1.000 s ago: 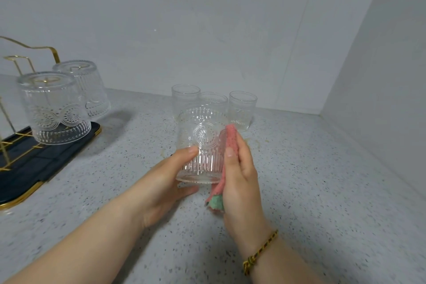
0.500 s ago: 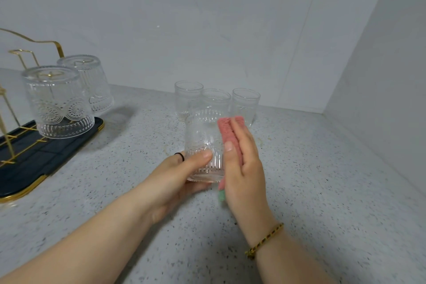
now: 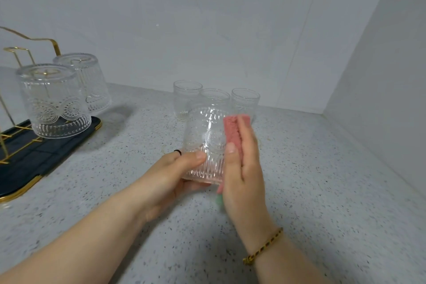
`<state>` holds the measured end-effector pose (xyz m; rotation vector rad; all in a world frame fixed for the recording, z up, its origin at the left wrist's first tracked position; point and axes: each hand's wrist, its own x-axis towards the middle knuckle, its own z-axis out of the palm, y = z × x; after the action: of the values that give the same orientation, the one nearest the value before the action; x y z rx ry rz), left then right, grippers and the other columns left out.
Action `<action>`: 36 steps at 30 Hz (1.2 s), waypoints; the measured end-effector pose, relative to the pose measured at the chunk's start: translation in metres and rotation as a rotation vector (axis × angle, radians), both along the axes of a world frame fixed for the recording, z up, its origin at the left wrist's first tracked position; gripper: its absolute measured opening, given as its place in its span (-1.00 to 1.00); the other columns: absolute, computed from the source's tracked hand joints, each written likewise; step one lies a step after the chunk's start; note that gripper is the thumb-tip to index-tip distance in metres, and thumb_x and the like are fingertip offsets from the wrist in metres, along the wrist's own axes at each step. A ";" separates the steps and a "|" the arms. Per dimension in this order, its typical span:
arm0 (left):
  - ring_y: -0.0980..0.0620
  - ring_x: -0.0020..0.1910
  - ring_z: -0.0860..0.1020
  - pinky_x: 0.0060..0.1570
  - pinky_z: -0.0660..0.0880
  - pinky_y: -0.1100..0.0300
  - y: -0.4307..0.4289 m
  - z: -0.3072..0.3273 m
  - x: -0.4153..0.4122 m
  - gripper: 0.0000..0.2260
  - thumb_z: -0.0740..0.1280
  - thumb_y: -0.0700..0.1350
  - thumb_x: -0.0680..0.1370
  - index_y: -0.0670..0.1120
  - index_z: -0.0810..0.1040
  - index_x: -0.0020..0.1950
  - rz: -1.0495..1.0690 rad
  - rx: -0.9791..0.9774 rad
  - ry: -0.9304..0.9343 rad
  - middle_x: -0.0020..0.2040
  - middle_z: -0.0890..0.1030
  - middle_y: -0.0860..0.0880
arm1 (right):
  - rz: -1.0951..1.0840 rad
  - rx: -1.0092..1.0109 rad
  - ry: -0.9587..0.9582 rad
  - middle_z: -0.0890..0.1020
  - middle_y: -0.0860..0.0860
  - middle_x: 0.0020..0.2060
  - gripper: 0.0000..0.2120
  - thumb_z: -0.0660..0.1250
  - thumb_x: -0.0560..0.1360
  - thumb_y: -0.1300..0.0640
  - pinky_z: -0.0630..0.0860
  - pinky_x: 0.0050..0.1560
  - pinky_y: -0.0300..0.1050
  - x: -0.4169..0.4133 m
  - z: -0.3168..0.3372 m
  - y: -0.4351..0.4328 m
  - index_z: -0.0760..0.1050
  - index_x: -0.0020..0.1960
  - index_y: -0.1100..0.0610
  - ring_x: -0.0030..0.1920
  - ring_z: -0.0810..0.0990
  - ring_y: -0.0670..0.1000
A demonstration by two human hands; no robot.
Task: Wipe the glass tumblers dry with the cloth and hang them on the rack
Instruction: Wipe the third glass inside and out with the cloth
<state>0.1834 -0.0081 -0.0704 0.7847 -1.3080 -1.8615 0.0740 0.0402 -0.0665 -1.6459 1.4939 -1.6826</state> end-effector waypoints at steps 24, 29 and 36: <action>-0.06 -0.06 0.62 0.01 0.56 0.12 0.010 -0.007 -0.011 -0.67 0.40 0.04 0.36 -0.16 0.63 0.00 0.060 -0.002 0.015 -0.04 0.67 -0.17 | -0.063 0.003 0.048 0.19 -0.13 0.42 -0.67 -0.01 0.47 -0.09 0.21 0.39 -0.17 0.008 -0.012 -0.005 0.09 0.19 -0.38 0.39 0.21 -0.06; -0.01 -0.13 0.66 -0.21 0.58 0.23 0.007 -0.008 -0.006 -0.60 0.48 -0.05 0.16 -0.18 0.64 -0.06 -0.077 -0.003 0.112 -0.08 0.69 -0.14 | -0.031 -0.039 -0.001 0.28 -0.19 0.35 -0.67 0.04 0.55 0.01 0.31 0.25 -0.38 -0.008 0.003 -0.003 0.17 0.24 -0.33 0.17 0.38 -0.30; -0.03 -0.13 0.66 -0.22 0.60 0.20 0.001 -0.005 -0.003 -0.40 0.60 0.12 -0.02 -0.14 0.68 -0.08 -0.075 0.028 0.241 -0.07 0.67 -0.17 | 0.090 0.143 -0.155 0.53 0.03 0.14 -0.63 0.03 0.57 0.00 0.51 -0.42 -0.25 -0.006 -0.003 -0.001 0.18 0.36 -0.18 -0.40 0.50 -0.17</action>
<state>0.1801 -0.0072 -0.0757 0.5125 -1.1745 -1.9686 0.0685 0.0394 -0.0695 -1.4525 1.4092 -1.5779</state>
